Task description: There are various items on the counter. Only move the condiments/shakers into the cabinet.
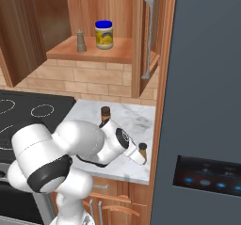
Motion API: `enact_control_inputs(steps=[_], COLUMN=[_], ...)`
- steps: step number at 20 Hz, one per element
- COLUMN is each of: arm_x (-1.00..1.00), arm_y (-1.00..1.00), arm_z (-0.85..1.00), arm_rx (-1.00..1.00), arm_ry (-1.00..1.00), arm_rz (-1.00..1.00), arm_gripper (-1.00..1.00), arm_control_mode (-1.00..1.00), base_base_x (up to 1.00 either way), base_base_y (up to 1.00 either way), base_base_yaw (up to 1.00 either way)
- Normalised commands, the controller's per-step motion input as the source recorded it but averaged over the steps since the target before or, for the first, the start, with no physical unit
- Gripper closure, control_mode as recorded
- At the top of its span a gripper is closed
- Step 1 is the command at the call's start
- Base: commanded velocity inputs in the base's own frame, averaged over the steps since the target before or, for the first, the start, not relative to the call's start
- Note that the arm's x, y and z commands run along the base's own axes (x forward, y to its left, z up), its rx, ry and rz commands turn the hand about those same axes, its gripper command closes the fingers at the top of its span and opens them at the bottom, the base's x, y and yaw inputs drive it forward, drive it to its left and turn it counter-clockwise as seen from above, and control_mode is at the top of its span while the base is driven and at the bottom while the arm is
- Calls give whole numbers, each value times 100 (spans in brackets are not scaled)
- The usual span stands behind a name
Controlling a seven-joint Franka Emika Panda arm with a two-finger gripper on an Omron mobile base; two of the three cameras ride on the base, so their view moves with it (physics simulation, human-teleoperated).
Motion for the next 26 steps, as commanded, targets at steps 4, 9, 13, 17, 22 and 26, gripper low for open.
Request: enact_control_inputs(steps=[4, 9, 13, 17, 22, 26], arm_x=[21, 18, 0, -18, -32, -11], arm_y=[-5, -11, 0, 2, 36, 47], arm_z=[-5, 0, 0, 29, 98, 100], arm_rx=[0, 0, 0, 0, -4, -7], arm_ry=[0, 0, 0, -12, -31, -20], arm_rz=[0, 0, 0, 0, 0, 4], arm_gripper=[-100, 100, 100, 100, 100, 100], arm_control_mode=[-100, -100, -100, -100, -100, -100], base_base_x=[0, 0, 0, 0, 0, 0], base_base_y=[0, 0, 0, 0, 0, 0], base_base_yaw=[0, 0, 0, 0, 0, 0])
